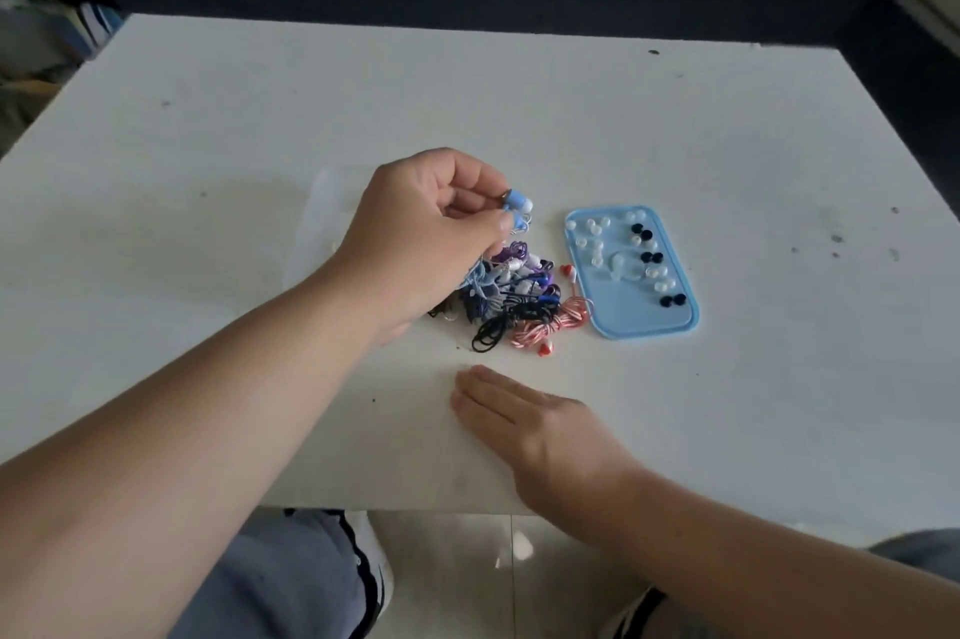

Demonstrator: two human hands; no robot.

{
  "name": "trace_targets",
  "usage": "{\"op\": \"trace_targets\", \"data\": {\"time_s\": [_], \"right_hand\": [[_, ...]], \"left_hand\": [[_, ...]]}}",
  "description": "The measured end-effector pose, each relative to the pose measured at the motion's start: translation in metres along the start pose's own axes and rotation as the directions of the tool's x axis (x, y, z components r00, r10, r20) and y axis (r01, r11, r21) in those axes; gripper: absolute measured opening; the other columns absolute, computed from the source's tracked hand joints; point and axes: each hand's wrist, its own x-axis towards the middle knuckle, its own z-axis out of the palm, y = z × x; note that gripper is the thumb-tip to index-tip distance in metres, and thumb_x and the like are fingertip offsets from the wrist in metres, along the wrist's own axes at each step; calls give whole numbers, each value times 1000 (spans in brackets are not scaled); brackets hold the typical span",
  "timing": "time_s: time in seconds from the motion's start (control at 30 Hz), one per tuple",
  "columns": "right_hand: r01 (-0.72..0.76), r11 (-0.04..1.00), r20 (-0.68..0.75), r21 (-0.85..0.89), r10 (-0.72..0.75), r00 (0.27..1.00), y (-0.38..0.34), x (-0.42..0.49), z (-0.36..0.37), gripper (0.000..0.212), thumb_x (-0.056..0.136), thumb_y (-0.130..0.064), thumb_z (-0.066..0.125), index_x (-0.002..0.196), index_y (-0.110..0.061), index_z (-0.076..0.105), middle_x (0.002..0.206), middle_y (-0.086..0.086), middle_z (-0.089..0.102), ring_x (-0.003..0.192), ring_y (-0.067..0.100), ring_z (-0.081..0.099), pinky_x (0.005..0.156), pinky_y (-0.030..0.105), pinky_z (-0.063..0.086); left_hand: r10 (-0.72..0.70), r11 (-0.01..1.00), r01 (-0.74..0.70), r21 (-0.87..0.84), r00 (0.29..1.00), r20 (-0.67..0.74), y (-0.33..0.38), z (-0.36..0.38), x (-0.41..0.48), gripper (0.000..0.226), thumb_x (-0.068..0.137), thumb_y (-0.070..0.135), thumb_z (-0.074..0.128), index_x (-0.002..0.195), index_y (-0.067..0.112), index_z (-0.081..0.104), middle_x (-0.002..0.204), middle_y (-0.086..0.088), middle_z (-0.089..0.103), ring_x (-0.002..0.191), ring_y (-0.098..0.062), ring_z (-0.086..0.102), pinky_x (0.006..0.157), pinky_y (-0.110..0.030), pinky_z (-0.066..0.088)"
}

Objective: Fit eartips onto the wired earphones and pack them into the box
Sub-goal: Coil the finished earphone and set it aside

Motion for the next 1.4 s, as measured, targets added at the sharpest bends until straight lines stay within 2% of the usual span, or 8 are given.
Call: {"op": "trace_targets", "data": {"time_s": [0.17, 0.33, 0.47, 0.57, 0.67, 0.77, 0.9, 1.4], "right_hand": [[116, 982, -82, -148, -129, 988, 12, 10, -5, 29, 82, 5, 52, 97, -9, 73, 110, 7, 73, 108, 26, 70, 67, 36, 62], [25, 974, -69, -226, -41, 997, 19, 19, -5, 29, 76, 3, 44, 82, -10, 69, 85, 5, 62, 75, 27, 58, 51, 34, 50], [-250, 953, -158, 173, 277, 948, 20, 33, -22, 33, 74, 12, 64, 90, -13, 78, 84, 3, 69, 72, 24, 65, 59, 38, 58], [-477, 624, -120, 619, 675, 728, 19, 49, -73, 24, 84, 2, 75, 91, -20, 81, 84, -3, 78, 73, 10, 71, 71, 21, 56], [-440, 223, 78, 870, 818, 570, 32, 60, -120, 27, 83, 2, 78, 89, -24, 79, 84, 1, 80, 85, 20, 78, 88, 36, 62], [-203, -58, 162, 977, 823, 545, 40, 69, -145, 20, 85, 13, 70, 98, -3, 74, 88, 13, 79, 87, 28, 78, 86, 36, 63], [-77, -218, 222, 973, 790, 572, 46, 76, -156, 13, 92, 14, 59, 100, 8, 68, 83, 16, 75, 82, 25, 77, 80, 29, 63], [31, -204, 143, 978, 781, 607, 53, 75, -170, 31, 66, 4, 73, 97, 2, 70, 85, 18, 77, 78, 27, 78, 74, 29, 63]], "left_hand": [[-35, 999, 34, -33, 999, -15, 0, 0, 2, 19, 86, -3, 76, 98, 12, 72, 83, -10, 78, 70, -20, 72, 76, -30, 61], [-60, 996, 58, -68, 998, -23, 4, 1, 3, 19, 87, -3, 76, 99, 10, 71, 81, -3, 78, 69, -20, 72, 72, -24, 60], [-74, 990, 71, -122, 997, -17, 5, 0, 6, 20, 86, -2, 77, 100, 13, 72, 84, -4, 79, 71, -21, 73, 79, -30, 61], [-84, 977, 79, -196, 996, -16, 8, 0, 8, 24, 87, -2, 77, 106, 12, 73, 89, -6, 80, 75, -23, 75, 81, -30, 61], [-108, 953, 103, -284, 994, -1, 13, 3, 8, 28, 87, -3, 76, 110, 12, 72, 93, -7, 80, 81, -22, 78, 84, -31, 61], [-109, 925, 114, -362, 993, 33, 18, 9, 10, 29, 87, -4, 75, 111, 12, 72, 98, -11, 79, 86, -24, 78, 83, -30, 60], [-81, 912, 97, -398, 995, 58, 23, 19, 13, 28, 87, -4, 75, 110, 12, 72, 100, -12, 79, 90, -23, 78, 80, -27, 59], [30, 947, -21, -322, 999, 23, 34, 37, 25, 26, 89, -2, 75, 110, 12, 72, 98, -4, 81, 86, -20, 78, 80, -26, 60]]}}
